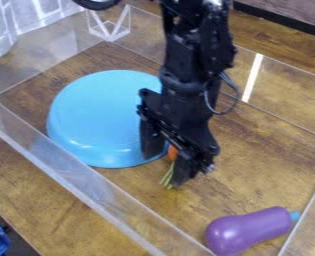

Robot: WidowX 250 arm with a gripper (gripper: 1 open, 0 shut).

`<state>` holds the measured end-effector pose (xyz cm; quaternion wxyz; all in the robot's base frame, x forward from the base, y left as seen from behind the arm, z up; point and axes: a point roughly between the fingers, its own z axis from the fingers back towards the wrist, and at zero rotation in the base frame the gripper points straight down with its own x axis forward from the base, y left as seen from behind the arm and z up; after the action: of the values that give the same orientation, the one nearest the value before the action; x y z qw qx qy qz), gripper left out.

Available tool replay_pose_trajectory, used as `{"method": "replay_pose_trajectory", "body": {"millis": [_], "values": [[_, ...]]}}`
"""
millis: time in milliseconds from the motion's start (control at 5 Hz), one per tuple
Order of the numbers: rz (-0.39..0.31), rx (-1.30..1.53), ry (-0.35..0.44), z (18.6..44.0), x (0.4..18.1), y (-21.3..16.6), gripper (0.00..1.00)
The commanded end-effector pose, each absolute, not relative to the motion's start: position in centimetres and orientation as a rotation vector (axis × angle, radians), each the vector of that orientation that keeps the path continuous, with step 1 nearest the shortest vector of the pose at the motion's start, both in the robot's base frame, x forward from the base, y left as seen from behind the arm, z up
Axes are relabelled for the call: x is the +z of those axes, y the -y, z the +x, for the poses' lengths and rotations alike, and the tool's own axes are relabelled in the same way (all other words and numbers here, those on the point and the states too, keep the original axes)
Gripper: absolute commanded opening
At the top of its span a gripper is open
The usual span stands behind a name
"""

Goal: Remove the purple eggplant from the blue tray and put it on the table

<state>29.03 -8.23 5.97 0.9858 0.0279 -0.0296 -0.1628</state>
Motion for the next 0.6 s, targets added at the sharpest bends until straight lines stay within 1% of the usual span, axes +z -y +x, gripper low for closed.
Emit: {"method": "replay_pose_trajectory", "body": {"millis": [0,200,400], "values": [[0.052,-0.346,0.143,30.4,8.1,9.8,0.00],[0.043,-0.340,0.204,31.0,9.5,9.3,1.00],[0.030,-0.354,0.239,31.4,10.1,9.2,0.00]]}}
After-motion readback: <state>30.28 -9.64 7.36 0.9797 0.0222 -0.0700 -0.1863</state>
